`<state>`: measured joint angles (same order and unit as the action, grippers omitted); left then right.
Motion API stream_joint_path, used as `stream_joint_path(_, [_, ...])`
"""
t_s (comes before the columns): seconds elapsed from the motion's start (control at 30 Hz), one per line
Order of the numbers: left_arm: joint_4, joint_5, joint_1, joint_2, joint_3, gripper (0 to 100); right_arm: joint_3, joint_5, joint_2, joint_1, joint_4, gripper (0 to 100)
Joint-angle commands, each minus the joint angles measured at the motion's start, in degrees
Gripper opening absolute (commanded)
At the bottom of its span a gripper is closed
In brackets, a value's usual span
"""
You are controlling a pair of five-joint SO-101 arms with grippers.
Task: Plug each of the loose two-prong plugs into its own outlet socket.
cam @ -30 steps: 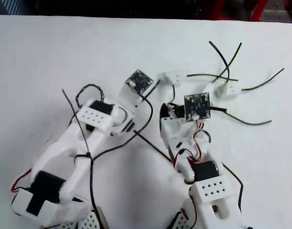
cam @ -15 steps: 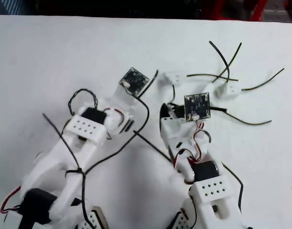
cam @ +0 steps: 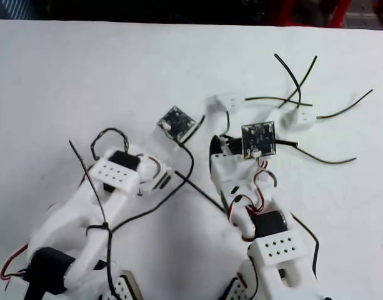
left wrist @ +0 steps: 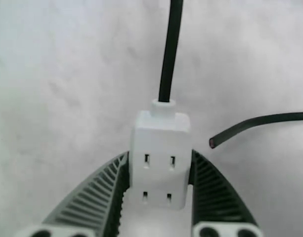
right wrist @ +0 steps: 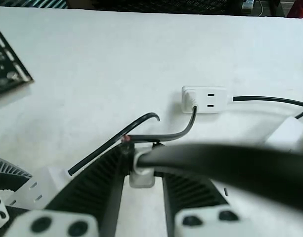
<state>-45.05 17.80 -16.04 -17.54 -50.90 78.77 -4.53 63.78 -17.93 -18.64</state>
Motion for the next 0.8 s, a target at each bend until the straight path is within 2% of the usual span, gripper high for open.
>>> stream_joint_path(0.0, [0.1,0.5,-1.4,-2.2,0.6,2,-1.0,0.0,1.2,0.7,1.3,1.7])
stream_joint_path(0.2, [-0.3,0.5,-4.5,10.8,10.1,2,-1.0,0.0,1.2,0.7,1.3,1.7])
stream_joint_path(0.4, [-12.6,0.5,-4.2,22.5,23.9,4,-1.0,0.0,1.2,0.7,1.3,1.7])
stream_joint_path(0.57, [-14.8,-1.5,-4.0,21.6,24.4,15,-1.0,0.0,1.2,0.7,1.3,1.7])
stream_joint_path(0.77, [-14.8,-3.8,-3.7,11.1,19.3,22,-1.0,0.0,1.2,0.7,1.3,1.7])
